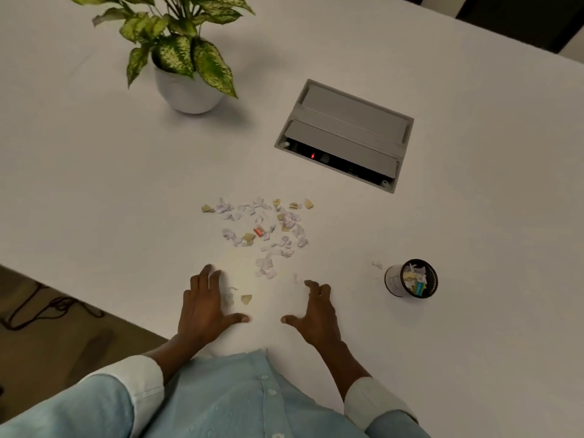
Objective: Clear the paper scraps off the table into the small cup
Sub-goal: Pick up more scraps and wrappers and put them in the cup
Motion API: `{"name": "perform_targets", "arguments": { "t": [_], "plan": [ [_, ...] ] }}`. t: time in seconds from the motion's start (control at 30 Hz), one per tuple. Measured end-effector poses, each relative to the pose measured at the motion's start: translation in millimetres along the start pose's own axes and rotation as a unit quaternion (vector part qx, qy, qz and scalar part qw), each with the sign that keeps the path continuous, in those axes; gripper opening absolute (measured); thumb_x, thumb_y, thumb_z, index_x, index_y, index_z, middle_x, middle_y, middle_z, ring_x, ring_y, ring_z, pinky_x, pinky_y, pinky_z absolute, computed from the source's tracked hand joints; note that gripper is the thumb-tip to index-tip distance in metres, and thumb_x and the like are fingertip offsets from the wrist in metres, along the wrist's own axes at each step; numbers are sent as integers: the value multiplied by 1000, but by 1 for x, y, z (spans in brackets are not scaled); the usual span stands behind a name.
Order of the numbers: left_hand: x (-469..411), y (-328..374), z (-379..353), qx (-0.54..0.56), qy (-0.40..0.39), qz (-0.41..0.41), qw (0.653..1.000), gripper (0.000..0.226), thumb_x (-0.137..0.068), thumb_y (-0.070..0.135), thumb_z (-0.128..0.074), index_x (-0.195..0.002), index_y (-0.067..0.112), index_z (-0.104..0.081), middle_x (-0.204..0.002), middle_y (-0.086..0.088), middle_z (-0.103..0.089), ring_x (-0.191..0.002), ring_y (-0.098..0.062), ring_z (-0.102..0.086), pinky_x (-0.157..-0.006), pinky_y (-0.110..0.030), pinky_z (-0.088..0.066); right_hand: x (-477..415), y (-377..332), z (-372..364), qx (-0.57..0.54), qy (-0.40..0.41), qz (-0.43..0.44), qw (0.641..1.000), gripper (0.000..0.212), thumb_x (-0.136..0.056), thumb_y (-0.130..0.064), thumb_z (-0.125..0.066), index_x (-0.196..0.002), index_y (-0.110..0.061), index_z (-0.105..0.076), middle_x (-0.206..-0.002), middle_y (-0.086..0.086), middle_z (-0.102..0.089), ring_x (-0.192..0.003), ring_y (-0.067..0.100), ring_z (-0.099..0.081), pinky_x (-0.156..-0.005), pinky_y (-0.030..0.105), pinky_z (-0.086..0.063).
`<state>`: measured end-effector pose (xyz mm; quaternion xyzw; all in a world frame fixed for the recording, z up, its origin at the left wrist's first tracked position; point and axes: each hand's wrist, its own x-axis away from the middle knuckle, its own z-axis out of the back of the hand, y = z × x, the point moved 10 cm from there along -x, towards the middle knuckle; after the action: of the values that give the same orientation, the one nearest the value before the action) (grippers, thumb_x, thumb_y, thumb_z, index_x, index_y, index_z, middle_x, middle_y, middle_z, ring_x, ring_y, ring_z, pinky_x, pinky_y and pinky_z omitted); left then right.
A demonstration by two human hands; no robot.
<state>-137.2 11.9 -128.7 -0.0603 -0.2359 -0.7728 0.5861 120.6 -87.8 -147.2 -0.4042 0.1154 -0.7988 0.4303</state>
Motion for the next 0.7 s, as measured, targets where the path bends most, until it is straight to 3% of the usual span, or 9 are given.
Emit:
{"name": "perform_targets", "arguments": {
  "t": [0.2, 0.37, 0.57, 0.7],
  "plan": [
    [7, -12, -17, 86, 3, 31, 996, 117, -52, 64, -93, -142, 10, -41, -147, -16, -31, -131, -35, -39, -94, -44, -55, -22, -27, 3, -9, 45, 31, 998, 95, -64, -41, -94, -139, -22, -39, -124, -2, -35, -97, 13, -54, -87, 38, -58],
    [-10, 3, -23, 121, 4, 46, 992, 95, -59, 50, -97, -131, 11, -48, -131, -9, -38, -115, -26, -43, -88, -36, -54, -48, -50, 7, 17, 47, 53, 997, 88, -68, -39, -92, -138, -24, -41, -124, 1, -37, -102, 20, -59, -86, 39, -58],
    [-25, 22, -22, 110, -25, 62, 992, 52, -75, 19, -87, -113, 15, -53, -118, -5, -44, -98, -21, -42, -77, -32, -50, -72, -91, -11, 101, 3, 126, 987, 82, -72, -49, -86, -138, -31, -40, -126, 7, -41, -113, 27, -55, -90, 42, -57],
    [-29, 26, -18, 133, -14, 48, 990, 24, -84, 5, -73, -100, 13, -56, -106, -6, -49, -90, -21, -43, -69, -33, -41, -81, -111, -23, 130, -18, 155, 979, 63, -77, -46, -82, -126, -34, -46, -124, 4, -37, -112, 26, -52, -86, 42, -56]
  ]
}}
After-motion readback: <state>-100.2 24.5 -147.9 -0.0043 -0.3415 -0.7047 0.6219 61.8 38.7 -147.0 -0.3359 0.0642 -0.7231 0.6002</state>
